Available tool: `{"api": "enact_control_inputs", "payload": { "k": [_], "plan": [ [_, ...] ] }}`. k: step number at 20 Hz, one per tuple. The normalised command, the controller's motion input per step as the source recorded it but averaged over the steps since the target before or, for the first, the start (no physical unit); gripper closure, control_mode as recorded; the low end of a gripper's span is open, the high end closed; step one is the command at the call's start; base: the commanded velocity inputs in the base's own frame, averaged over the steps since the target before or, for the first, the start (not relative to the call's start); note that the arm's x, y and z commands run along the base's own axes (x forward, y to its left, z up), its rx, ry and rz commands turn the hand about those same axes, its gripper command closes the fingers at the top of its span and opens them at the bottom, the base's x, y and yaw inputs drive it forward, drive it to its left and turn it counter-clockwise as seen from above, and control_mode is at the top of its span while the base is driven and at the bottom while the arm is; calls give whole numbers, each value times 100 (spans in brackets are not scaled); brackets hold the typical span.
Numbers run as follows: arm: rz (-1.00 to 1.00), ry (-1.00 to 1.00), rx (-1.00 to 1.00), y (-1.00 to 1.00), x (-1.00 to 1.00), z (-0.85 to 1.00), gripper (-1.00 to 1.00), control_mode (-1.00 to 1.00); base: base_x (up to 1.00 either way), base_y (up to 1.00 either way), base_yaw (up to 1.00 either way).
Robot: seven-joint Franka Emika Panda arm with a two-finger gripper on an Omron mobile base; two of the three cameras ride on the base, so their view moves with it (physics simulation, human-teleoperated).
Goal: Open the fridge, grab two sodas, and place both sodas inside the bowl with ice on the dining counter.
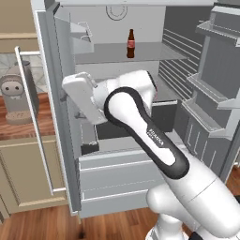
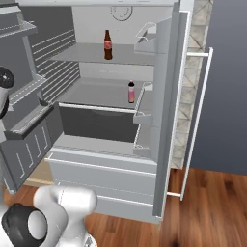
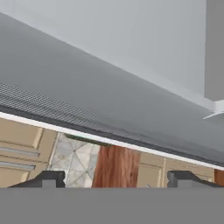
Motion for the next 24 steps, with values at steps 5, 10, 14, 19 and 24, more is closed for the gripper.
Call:
{"api": "enact_control_inputs", "payload": {
  "k": [5,10,14,19,24],
  "plan": [
    [-1,-25,-1,-71,-78,17,-100,-100,0,0,0],
    [-12,-24,-18,-83,-54,12,-100,-100,0,0,0],
    [-18,-19,-37,-78,-33,1,-100,-100,0,0,0],
    [-26,-8,-44,-83,-9,0,-100,-100,0,0,0],
    [-23,-9,-43,-92,-2,-8,-100,-100,0,0,0]
  ]
}}
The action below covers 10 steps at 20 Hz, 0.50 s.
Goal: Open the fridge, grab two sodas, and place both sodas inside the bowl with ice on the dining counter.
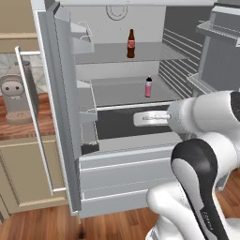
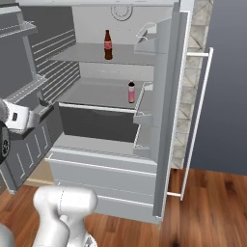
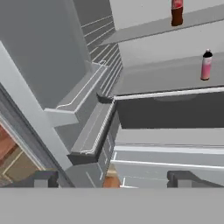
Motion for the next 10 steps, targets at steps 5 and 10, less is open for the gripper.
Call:
{"api": "enact_control_inputs", "payload": {
  "k": [5,10],
  "plan": [
    [-16,-4,-38,-93,-2,-50,-100,-100,0,0,0],
    [-4,2,-21,-25,0,-56,-100,-100,0,0,0]
  ]
}}
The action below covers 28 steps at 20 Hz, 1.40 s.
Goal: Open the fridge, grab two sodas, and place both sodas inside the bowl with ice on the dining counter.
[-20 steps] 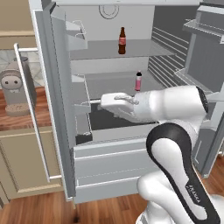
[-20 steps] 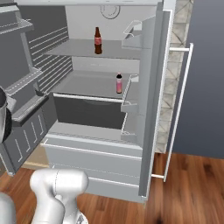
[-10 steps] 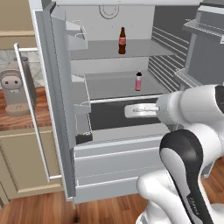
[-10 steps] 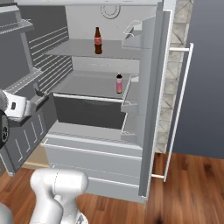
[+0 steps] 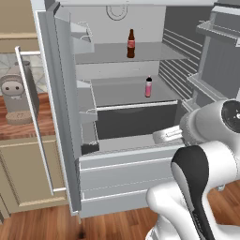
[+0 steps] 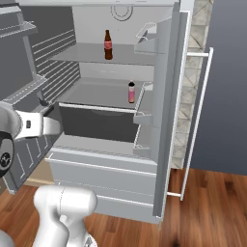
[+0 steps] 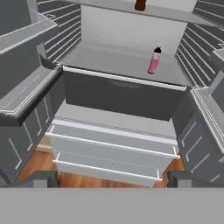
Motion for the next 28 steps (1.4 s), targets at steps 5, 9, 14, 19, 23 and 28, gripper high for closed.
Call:
{"api": "enact_control_inputs", "payload": {
  "k": [5,9,14,19,23,28],
  "plan": [
    [0,1,0,-3,1,-7,-100,-100,0,0,0],
    [-2,1,1,-8,15,-3,-100,-100,0,0,0],
    [0,0,0,0,0,0,-100,100,53,7,-5],
    [0,0,0,0,0,0,-100,100,53,5,-7],
    [0,0,0,0,0,0,-100,100,46,4,-10],
    [0,0,0,0,0,0,-100,100,52,5,-7]
  ]
}}
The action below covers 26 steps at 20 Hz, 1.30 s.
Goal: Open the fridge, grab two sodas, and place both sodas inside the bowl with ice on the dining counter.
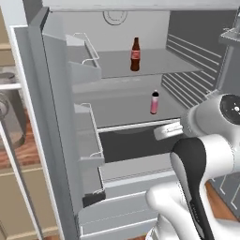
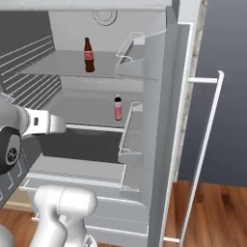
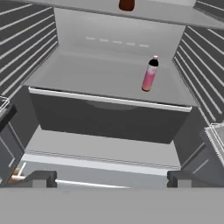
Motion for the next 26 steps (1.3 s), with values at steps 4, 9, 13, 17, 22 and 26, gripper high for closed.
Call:
{"api": "enact_control_inputs", "payload": {
  "k": [4,9,13,17,22,26],
  "plan": [
    [0,0,0,0,0,0,-100,100,58,0,-4],
    [0,0,0,0,0,0,-100,100,56,0,-4],
    [0,0,1,-9,3,-12,-100,-100,23,-10,-2],
    [0,-3,3,-51,9,-70,-100,-100,0,0,0],
    [-1,-13,4,-24,22,-53,-100,-100,0,0,0],
    [-1,-18,0,-5,30,-37,-100,-100,0,0,0]
  ]
}}
